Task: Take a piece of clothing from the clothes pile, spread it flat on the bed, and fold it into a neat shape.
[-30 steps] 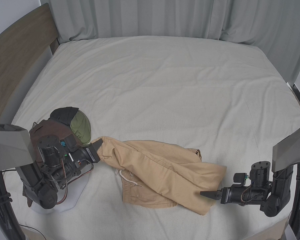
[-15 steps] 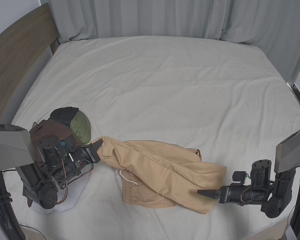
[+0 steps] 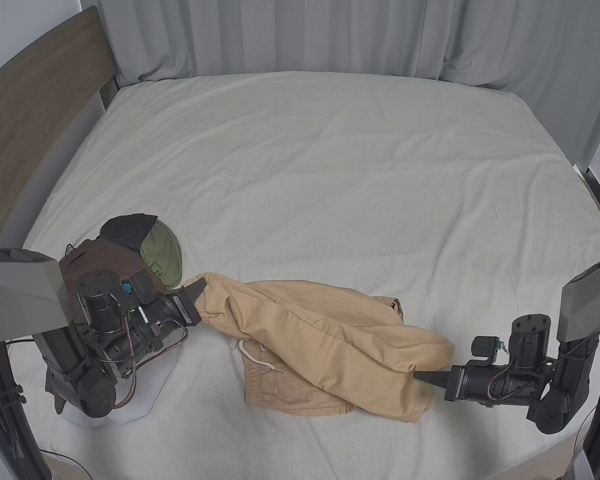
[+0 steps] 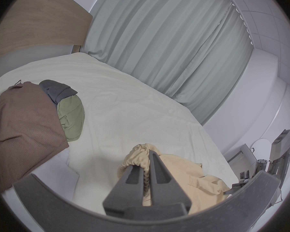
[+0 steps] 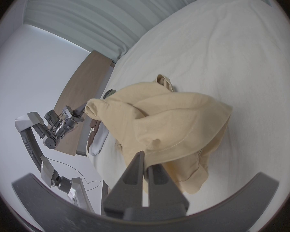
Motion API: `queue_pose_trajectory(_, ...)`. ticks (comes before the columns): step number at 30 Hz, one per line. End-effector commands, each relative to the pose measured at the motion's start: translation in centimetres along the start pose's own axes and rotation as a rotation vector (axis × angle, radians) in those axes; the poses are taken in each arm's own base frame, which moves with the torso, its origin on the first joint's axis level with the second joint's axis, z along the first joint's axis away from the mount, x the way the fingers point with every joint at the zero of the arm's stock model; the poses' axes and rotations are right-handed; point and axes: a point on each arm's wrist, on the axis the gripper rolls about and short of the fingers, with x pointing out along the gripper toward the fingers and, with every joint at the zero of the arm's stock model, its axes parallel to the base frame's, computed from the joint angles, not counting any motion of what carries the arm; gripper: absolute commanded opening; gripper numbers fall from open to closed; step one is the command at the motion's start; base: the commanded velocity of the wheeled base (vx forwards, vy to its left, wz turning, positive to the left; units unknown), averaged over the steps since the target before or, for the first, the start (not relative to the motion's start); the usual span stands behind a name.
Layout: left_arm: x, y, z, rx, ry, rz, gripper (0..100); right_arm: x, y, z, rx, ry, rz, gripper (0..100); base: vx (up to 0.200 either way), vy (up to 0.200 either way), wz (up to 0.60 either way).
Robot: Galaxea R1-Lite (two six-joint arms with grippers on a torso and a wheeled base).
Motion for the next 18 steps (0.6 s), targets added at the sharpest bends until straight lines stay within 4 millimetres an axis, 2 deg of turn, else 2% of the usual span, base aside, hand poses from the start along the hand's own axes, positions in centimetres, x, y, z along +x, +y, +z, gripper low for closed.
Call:
queue_pose_trajectory(1, 0.1, 0.0, 0.0, 0.000, -0.002, -0.001, 0, -1.2, 0.5, 1.3, -0.019, -0.069, 0.014, 0, 0.000, 0.000, 0.00)
queue_pose_trajectory(6, 0.1, 0.1, 0.0, 0.000, -0.002, 0.001, 0, -2.4, 0.8, 2.5, -0.032, -0.118, 0.055, 0, 0.000, 0.000, 0.00)
queue_pose_trajectory(16, 0.1, 0.1, 0.0, 0.000, -0.002, 0.001, 0, -2.0, 0.9, 2.6, -0.039, -0.114, 0.071, 0, 0.000, 0.000, 0.00)
queue_pose_trajectory(17, 0.1, 0.1, 0.0, 0.000, -0.002, 0.001, 0, -1.9, 0.9, 2.7, -0.039, -0.114, 0.073, 100, 0.000, 0.000, 0.00)
queue_pose_trajectory(18, 0.1, 0.1, 0.0, 0.000, -0.002, 0.001, 0, -1.8, 1.0, 2.6, -0.040, -0.112, 0.078, 100, 0.000, 0.000, 0.00)
